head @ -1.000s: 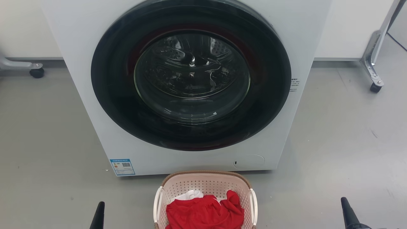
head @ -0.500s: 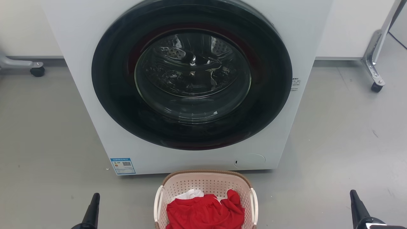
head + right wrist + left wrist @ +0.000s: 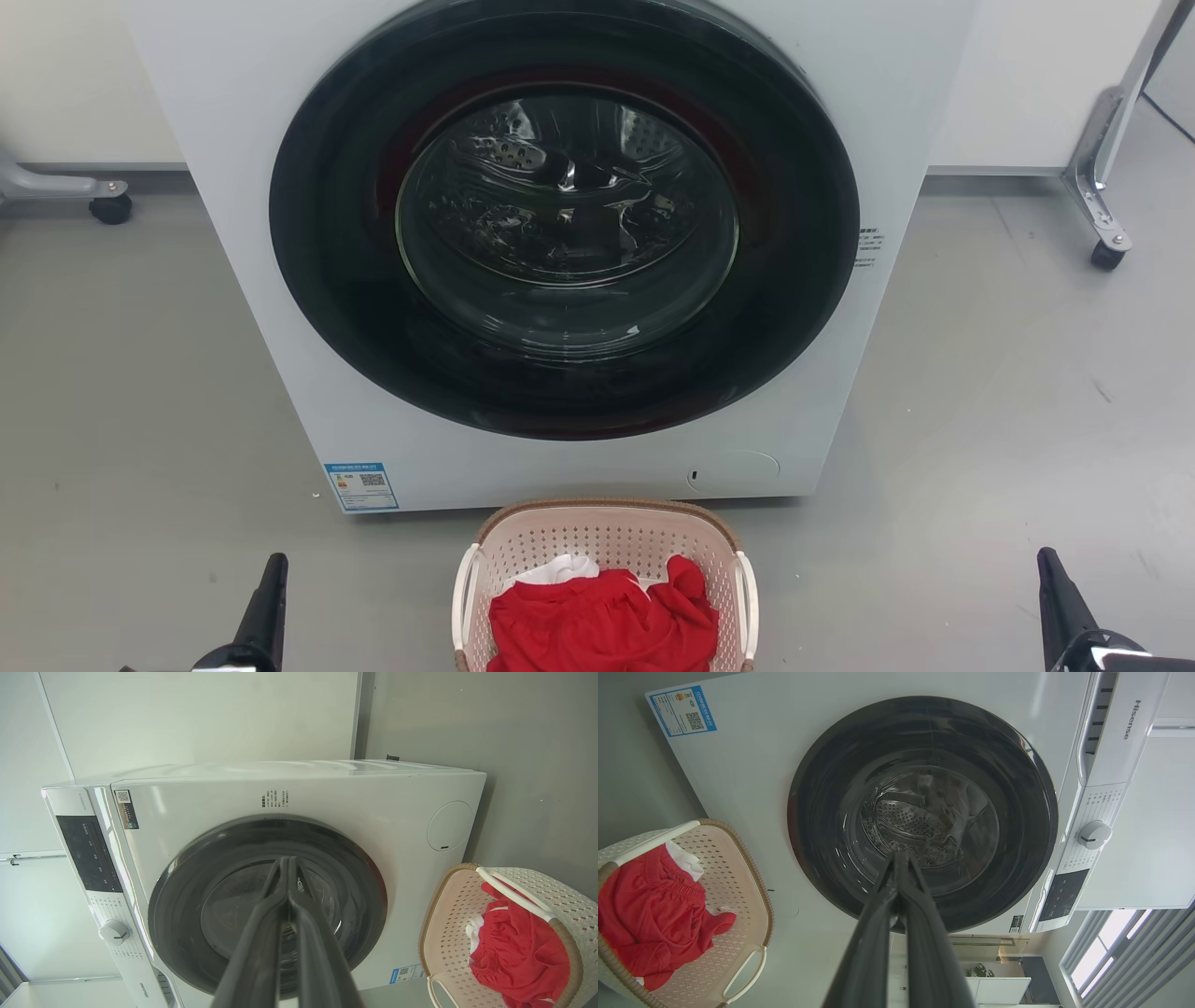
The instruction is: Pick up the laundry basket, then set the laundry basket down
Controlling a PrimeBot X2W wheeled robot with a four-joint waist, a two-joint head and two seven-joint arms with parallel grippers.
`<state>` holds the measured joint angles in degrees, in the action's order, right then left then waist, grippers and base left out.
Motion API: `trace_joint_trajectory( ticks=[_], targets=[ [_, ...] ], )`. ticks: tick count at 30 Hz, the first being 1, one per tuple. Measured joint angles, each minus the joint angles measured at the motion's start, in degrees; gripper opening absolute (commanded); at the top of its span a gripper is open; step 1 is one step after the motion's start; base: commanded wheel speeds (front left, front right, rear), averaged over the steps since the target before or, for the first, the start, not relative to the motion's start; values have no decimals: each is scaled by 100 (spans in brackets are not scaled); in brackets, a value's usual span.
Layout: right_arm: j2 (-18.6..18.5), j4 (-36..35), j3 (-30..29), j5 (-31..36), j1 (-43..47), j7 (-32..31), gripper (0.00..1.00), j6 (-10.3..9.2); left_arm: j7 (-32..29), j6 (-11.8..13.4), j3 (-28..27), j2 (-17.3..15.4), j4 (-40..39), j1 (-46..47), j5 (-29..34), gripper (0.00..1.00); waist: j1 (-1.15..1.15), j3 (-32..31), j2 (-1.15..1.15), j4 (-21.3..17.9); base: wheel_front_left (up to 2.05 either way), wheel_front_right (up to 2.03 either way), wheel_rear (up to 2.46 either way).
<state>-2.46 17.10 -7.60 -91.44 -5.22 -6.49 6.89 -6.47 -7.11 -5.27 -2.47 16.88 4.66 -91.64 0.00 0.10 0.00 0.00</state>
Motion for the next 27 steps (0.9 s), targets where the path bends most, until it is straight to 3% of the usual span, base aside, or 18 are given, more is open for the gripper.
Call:
trace_joint_trajectory(
  ticks=[27],
  targets=[
    [0, 0, 0, 0, 0, 0, 0, 1, 0, 0, 1, 1, -1, 0, -1, 0, 0, 0, 0, 0, 0, 0, 0]
  ],
)
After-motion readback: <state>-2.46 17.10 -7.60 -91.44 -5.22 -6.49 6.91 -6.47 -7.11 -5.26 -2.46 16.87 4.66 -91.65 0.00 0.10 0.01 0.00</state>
